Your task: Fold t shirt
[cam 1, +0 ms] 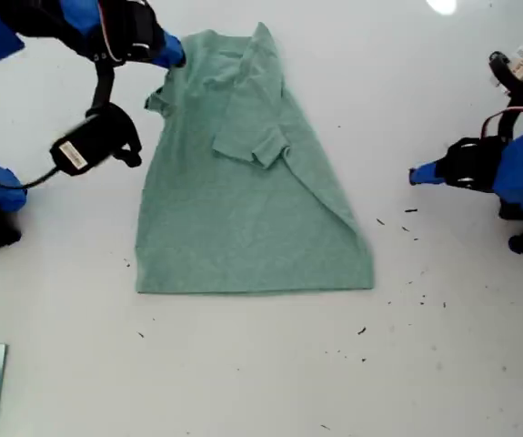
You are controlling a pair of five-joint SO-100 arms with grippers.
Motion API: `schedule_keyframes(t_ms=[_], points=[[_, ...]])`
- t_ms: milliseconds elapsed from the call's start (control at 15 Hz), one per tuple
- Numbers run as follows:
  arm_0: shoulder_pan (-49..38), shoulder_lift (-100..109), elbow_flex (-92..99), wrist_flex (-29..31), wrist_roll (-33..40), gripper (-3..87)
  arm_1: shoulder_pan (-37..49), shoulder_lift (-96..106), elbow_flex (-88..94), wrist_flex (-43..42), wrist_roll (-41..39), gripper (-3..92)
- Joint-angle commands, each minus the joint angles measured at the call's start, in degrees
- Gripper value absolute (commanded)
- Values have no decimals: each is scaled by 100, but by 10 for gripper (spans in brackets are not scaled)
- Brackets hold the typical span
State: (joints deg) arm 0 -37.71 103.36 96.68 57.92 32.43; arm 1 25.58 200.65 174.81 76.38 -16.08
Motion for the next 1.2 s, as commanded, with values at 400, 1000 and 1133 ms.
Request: schedule_keyframes(t_ms=[400, 1000, 1133], points=[[483, -4500, -4922, 563, 185, 288, -97, 26, 343, -44, 229, 26], [580, 2399, 3111, -431, -378, -1, -88, 26, 343, -44, 158, 26], [879, 4096, 5168, -835, -940, -1, -35, 26, 343, -44, -53, 26]])
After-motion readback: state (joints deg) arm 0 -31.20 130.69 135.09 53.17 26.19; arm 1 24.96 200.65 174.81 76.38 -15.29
